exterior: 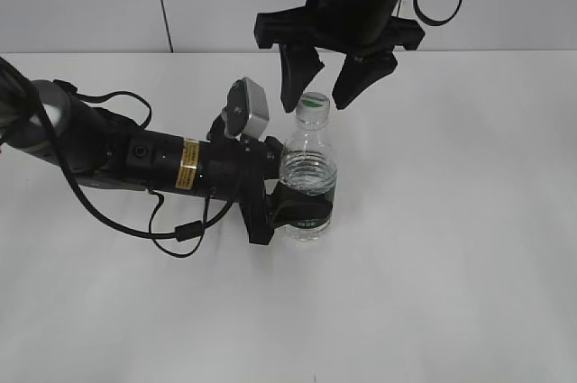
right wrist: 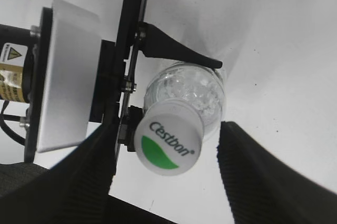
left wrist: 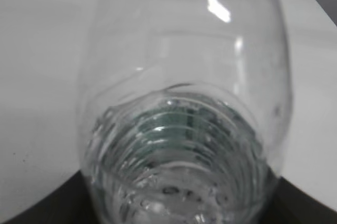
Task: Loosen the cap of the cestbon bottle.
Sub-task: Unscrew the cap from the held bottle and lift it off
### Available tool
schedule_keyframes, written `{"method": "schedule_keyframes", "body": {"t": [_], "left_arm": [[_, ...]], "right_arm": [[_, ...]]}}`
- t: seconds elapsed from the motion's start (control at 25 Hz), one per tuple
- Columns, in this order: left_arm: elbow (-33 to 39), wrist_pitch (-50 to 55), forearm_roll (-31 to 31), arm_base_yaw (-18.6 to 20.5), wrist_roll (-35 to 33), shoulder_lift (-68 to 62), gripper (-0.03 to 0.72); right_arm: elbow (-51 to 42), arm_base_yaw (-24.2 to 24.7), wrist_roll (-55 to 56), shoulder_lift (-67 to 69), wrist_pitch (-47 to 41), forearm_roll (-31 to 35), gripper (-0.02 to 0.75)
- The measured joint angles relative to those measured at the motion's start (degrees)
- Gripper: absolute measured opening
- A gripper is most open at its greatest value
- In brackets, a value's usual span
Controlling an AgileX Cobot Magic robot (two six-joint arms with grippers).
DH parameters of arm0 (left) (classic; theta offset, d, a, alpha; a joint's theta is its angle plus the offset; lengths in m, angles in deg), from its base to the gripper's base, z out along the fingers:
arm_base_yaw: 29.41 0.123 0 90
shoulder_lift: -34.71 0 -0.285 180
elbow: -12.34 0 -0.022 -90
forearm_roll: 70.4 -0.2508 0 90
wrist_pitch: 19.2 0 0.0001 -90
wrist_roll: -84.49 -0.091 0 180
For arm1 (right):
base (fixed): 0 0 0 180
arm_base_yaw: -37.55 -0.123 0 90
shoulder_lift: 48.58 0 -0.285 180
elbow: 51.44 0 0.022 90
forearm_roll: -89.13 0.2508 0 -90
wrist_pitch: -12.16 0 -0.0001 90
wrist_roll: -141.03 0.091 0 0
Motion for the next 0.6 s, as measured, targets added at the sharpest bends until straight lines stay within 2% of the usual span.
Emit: {"method": "schedule_keyframes", "body": {"t": [0.32,0.4,0.52,0.6], "left_arm": [[0.00,0.00,0.00,0.00,0.00,0.00,0.409],[0.00,0.00,0.00,0.00,0.00,0.00,0.409],[0.00,0.00,0.00,0.00,0.00,0.00,0.409],[0.00,0.00,0.00,0.00,0.00,0.00,0.409]], "right_arm": [[0.00,0.00,0.00,0.93,0.00,0.01,0.454],[0.00,0.00,0.00,0.93,0.00,0.05,0.410],[0.00,0.00,-0.32,0.93,0.00,0.05,0.296],[0.00,0.00,-1.20,0.93,0.00,0.05,0.296]]}}
